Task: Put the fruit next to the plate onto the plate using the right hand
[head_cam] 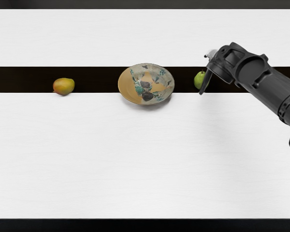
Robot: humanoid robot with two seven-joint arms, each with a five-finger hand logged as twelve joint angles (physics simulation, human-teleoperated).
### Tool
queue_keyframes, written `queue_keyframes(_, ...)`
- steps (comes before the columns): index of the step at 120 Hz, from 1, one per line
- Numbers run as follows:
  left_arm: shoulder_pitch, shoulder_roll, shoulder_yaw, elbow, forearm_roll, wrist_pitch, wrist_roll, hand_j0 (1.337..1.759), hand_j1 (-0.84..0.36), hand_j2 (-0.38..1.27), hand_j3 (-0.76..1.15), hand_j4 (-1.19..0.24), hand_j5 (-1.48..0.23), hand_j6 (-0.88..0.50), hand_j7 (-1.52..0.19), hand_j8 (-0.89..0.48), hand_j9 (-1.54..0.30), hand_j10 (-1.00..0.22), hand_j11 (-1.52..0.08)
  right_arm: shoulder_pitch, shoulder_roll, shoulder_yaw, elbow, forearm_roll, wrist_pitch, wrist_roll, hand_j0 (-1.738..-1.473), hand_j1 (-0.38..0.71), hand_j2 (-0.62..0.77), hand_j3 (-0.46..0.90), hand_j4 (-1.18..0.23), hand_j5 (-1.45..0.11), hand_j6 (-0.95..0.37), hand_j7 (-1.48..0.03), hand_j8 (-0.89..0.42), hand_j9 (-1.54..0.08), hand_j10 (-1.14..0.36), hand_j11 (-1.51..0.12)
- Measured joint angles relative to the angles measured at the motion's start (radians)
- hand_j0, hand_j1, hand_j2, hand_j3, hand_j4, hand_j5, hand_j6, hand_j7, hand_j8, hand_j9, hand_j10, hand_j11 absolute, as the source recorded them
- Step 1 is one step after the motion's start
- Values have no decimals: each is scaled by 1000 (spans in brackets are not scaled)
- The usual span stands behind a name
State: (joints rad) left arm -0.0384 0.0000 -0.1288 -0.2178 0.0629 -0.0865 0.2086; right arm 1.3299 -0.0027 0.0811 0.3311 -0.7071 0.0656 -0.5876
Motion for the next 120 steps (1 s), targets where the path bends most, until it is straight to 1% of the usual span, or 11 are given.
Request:
queue_keyframes(22,0,0,0,0,0,0,0,1658,349,0,0,0,0,0,0,0,0,0,0,-19,2,1,-12,2,-10,35,-1658,-146,-33,0,-171,-220,-172,-220,-171,-220,-170,-220)
queue_keyframes(40,0,0,0,0,0,0,0,1658,349,0,0,0,0,0,0,0,0,0,0,-28,3,1,-16,3,-11,58,-1658,-94,-42,0,-214,-277,-215,-277,-215,-277,-214,-277)
queue_keyframes(60,0,0,0,0,0,0,0,1658,349,0,0,0,0,0,0,0,0,0,0,-45,3,0,-33,3,-21,91,-1658,-67,-46,0,-237,-307,-238,-306,-237,-307,-237,-307)
queue_keyframes(81,0,0,0,0,0,0,0,1658,349,0,0,0,0,0,0,0,0,0,0,-53,3,0,-37,3,-33,112,-1658,-51,-49,0,-250,-323,-250,-323,-250,-323,-250,-323)
queue_keyframes(107,0,0,0,0,0,0,0,1658,349,0,0,0,0,0,0,0,0,0,0,-70,3,-5,-52,15,-36,153,-1658,-37,-51,0,-261,-338,-262,-338,-261,-338,-261,-338)
queue_keyframes(120,0,0,0,0,0,0,0,1658,349,0,0,0,0,0,0,0,0,0,0,-73,3,-7,-54,21,-35,165,-1658,-28,-53,0,-269,-349,-270,-349,-269,-349,-269,-349)
